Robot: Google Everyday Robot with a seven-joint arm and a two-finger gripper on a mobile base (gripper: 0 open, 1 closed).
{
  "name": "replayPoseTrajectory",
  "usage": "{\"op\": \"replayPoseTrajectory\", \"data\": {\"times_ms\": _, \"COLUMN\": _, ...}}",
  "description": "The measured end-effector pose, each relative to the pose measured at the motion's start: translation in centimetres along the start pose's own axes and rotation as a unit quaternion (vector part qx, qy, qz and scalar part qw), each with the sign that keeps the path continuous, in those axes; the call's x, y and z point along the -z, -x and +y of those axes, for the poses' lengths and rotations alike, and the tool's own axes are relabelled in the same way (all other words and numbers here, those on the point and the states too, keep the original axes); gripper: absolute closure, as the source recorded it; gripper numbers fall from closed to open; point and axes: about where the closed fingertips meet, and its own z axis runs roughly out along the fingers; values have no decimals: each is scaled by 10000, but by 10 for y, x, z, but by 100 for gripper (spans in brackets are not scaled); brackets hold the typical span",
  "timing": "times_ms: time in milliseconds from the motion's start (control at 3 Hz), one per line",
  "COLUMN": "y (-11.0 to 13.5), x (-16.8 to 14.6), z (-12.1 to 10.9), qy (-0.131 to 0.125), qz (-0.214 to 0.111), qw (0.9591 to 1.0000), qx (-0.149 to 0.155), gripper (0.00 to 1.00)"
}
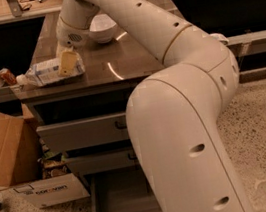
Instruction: Place blue plastic bottle into bottom drawer
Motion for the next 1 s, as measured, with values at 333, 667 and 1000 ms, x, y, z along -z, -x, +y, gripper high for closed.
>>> {"op": "replayPoseTrajectory", "data": {"times_ms": 333, "y": 11, "x": 18, "z": 18, "qy": 2, "qz": -228, "qw": 9997, "qx": -28, "gripper": 89}}
{"op": "replayPoseTrajectory", "data": {"times_ms": 667, "y": 10, "x": 38, "z": 52, "qy": 58, "qz": -418, "qw": 9988, "qx": -257, "gripper": 100}}
{"op": "replayPoseTrajectory", "data": {"times_ms": 1000, "y": 11, "x": 38, "z": 52, "qy": 54, "qz": -411, "qw": 9988, "qx": -251, "gripper": 100}}
